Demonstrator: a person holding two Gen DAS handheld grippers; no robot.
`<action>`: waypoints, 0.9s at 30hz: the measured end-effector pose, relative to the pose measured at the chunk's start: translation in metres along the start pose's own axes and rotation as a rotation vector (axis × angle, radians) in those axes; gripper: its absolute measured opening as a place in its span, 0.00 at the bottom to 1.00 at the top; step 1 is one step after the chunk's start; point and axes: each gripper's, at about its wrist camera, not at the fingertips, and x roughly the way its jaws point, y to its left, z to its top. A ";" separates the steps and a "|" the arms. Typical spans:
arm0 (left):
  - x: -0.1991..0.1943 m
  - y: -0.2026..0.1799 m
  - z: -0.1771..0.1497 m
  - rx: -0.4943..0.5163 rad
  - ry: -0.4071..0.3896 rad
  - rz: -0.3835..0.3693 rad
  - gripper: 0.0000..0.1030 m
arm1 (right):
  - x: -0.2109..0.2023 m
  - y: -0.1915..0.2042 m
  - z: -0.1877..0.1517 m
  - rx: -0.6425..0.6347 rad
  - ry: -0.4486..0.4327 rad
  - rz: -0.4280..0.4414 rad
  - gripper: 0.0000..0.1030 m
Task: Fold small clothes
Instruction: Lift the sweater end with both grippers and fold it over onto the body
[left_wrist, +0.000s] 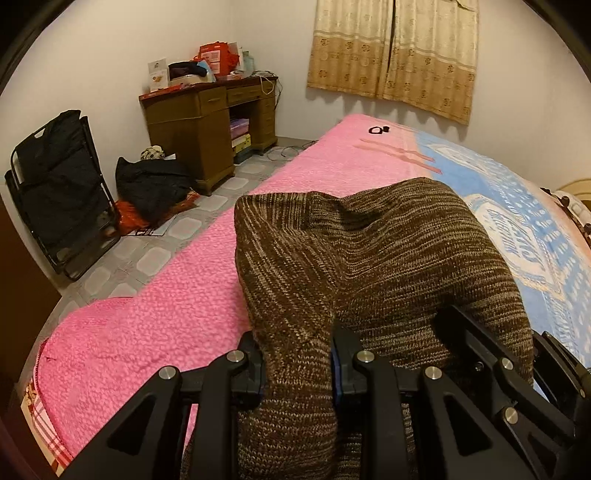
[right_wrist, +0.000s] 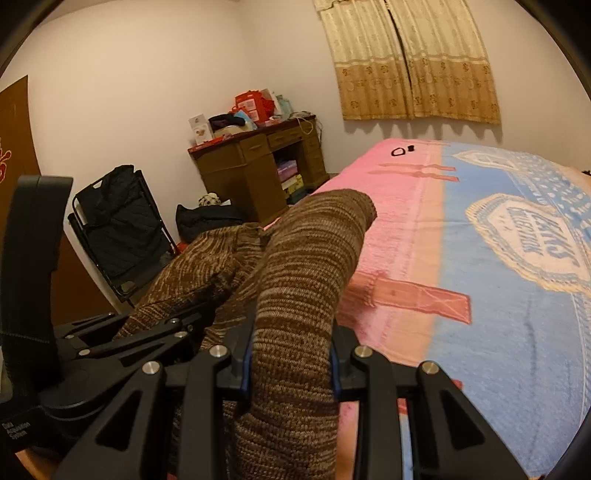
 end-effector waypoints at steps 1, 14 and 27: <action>-0.002 0.003 -0.001 0.001 -0.003 0.004 0.24 | 0.003 0.000 0.001 0.000 -0.002 0.004 0.32; 0.036 0.003 0.000 0.040 0.021 0.069 0.24 | 0.048 -0.017 -0.002 0.061 0.045 0.032 0.32; 0.075 0.021 -0.008 -0.072 0.135 -0.028 0.26 | 0.084 -0.023 -0.020 0.039 0.182 -0.045 0.33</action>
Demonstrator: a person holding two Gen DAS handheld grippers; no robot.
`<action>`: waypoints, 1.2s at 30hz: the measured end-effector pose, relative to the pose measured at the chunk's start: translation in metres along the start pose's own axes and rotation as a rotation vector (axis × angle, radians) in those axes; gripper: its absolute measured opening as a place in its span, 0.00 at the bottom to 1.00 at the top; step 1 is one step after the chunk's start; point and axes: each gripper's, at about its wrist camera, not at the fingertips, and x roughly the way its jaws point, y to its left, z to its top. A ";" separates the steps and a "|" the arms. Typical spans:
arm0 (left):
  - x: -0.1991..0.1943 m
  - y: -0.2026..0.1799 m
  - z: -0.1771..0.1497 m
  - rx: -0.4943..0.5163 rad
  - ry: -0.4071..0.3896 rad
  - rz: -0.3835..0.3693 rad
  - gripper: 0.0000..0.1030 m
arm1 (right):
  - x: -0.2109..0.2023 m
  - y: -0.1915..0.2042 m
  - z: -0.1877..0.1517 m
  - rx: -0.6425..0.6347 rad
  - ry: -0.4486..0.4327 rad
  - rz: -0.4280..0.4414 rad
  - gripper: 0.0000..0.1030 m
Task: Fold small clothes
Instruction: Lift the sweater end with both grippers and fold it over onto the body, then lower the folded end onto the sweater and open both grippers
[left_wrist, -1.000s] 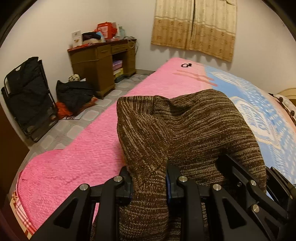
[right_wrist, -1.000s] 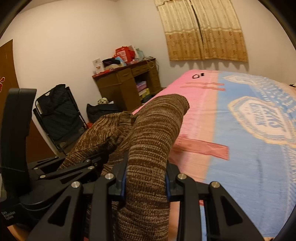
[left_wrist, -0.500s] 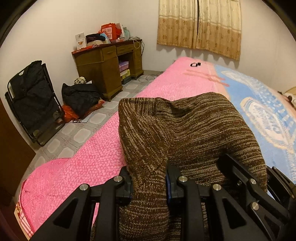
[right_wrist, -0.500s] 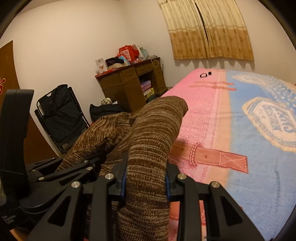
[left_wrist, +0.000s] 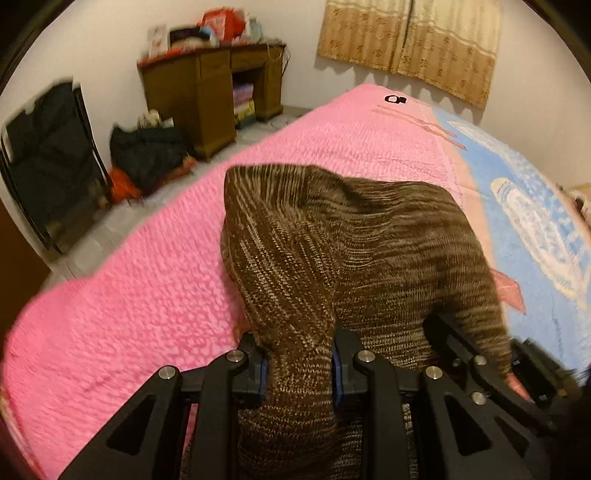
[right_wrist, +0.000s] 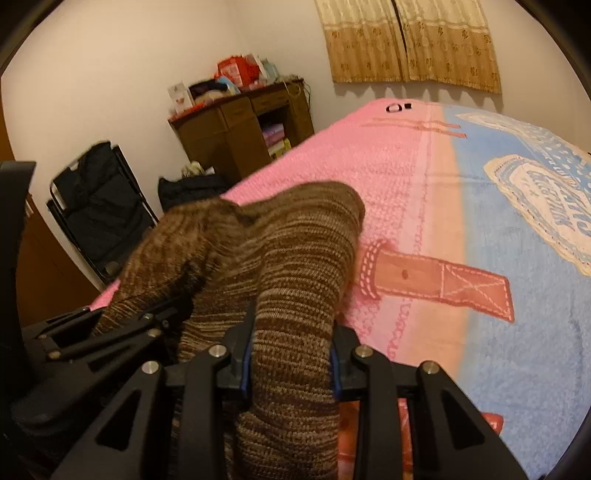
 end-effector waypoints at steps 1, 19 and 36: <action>0.001 0.005 0.000 -0.019 0.011 -0.026 0.27 | 0.003 -0.004 0.000 0.011 0.015 0.003 0.34; -0.051 0.048 -0.051 -0.064 0.031 -0.199 0.61 | -0.058 -0.026 -0.060 0.081 0.101 0.157 0.45; -0.053 0.061 -0.060 -0.201 0.155 -0.265 0.24 | -0.073 -0.051 -0.060 0.233 0.213 0.253 0.17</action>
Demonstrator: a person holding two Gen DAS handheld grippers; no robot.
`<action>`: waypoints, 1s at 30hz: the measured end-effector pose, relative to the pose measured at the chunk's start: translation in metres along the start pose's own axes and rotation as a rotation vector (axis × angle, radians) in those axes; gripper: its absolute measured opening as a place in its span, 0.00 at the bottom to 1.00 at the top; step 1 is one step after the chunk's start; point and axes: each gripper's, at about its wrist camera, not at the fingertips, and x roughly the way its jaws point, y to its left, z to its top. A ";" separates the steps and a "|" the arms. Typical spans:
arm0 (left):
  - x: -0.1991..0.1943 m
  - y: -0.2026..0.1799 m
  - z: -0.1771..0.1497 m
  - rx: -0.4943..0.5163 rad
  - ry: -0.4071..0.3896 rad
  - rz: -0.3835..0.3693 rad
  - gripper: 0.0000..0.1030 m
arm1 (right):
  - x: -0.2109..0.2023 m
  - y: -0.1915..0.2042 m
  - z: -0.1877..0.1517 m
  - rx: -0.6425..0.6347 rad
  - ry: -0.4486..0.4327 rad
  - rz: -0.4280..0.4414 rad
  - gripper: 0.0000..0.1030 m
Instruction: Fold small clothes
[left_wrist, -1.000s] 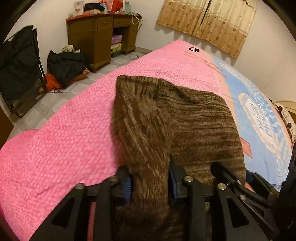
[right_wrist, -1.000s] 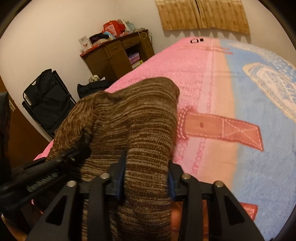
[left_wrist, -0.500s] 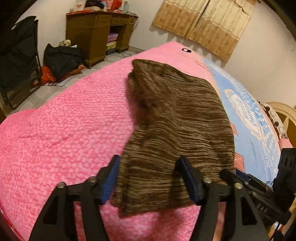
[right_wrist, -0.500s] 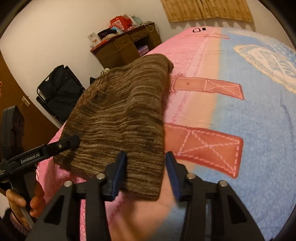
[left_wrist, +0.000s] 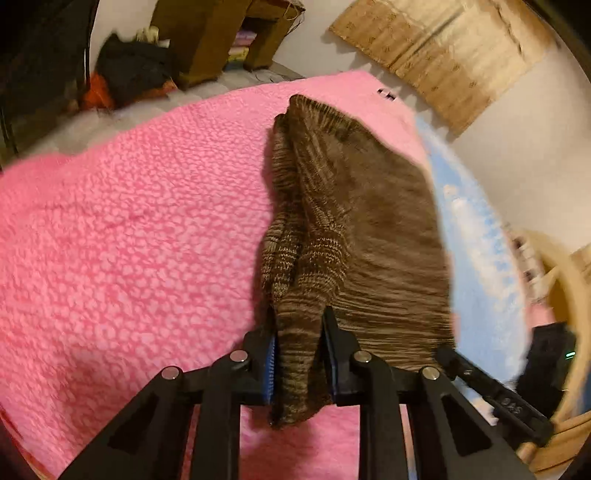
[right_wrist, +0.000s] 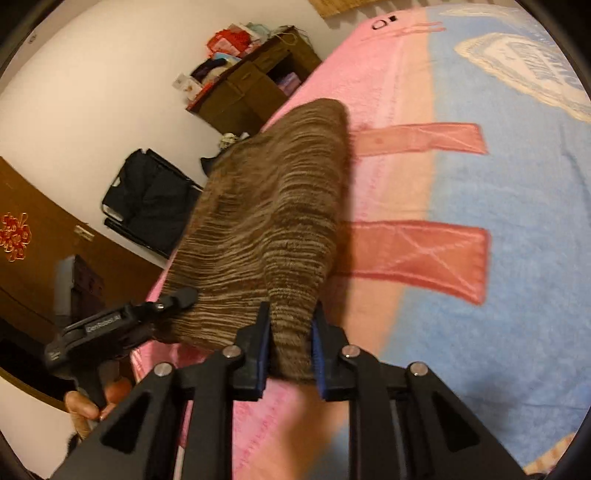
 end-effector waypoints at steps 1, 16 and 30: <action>0.003 -0.003 -0.001 0.012 -0.013 0.020 0.24 | 0.006 -0.002 -0.003 -0.011 0.012 -0.037 0.17; -0.038 -0.057 -0.027 0.277 -0.268 0.390 0.60 | -0.059 0.076 -0.011 -0.310 -0.347 -0.268 0.71; 0.041 -0.057 0.031 0.157 -0.149 0.371 0.63 | 0.057 0.053 0.057 -0.265 -0.141 -0.345 0.14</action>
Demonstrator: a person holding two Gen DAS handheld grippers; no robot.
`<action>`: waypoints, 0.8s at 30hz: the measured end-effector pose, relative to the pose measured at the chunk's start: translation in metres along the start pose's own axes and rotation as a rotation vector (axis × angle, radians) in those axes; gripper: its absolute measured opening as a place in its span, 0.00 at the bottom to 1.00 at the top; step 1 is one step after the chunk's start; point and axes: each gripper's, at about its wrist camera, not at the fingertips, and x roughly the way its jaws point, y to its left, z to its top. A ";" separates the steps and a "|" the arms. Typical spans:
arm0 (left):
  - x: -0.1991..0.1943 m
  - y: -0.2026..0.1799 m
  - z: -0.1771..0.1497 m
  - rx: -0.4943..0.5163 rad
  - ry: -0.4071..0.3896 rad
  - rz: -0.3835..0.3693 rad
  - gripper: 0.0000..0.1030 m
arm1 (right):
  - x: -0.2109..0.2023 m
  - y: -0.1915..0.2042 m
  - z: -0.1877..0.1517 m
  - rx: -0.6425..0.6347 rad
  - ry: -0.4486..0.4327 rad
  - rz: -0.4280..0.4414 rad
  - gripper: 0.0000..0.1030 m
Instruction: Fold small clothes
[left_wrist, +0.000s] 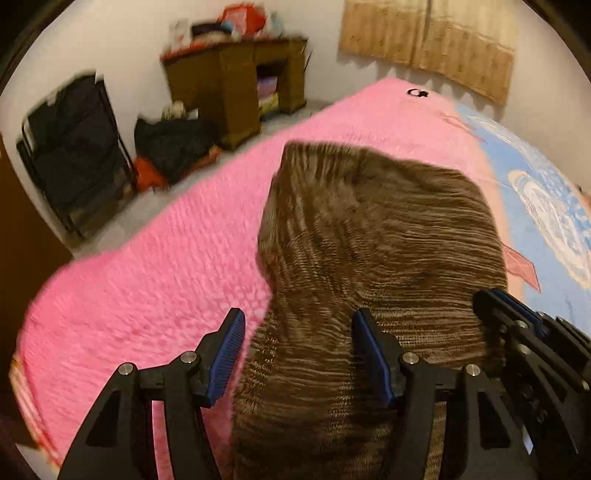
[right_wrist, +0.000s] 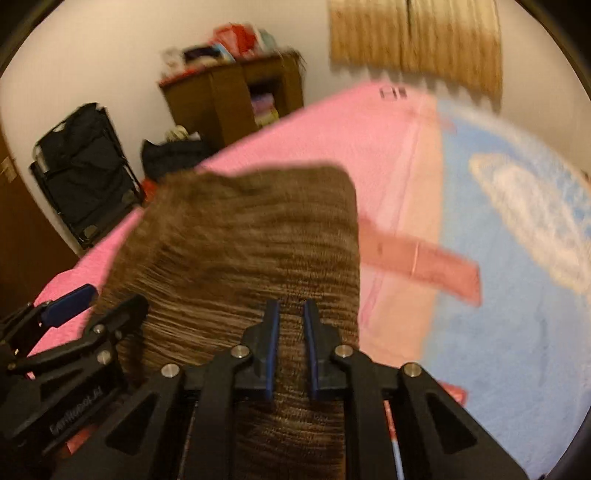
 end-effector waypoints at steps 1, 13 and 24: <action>0.001 0.004 0.000 -0.026 0.002 -0.013 0.65 | 0.002 0.001 0.001 -0.009 0.005 -0.002 0.14; -0.074 0.010 -0.042 0.049 -0.120 0.027 0.67 | -0.101 -0.001 -0.046 0.119 -0.207 -0.022 0.89; -0.128 0.002 -0.105 0.091 -0.154 -0.025 0.68 | -0.171 -0.005 -0.104 0.239 -0.339 -0.169 0.93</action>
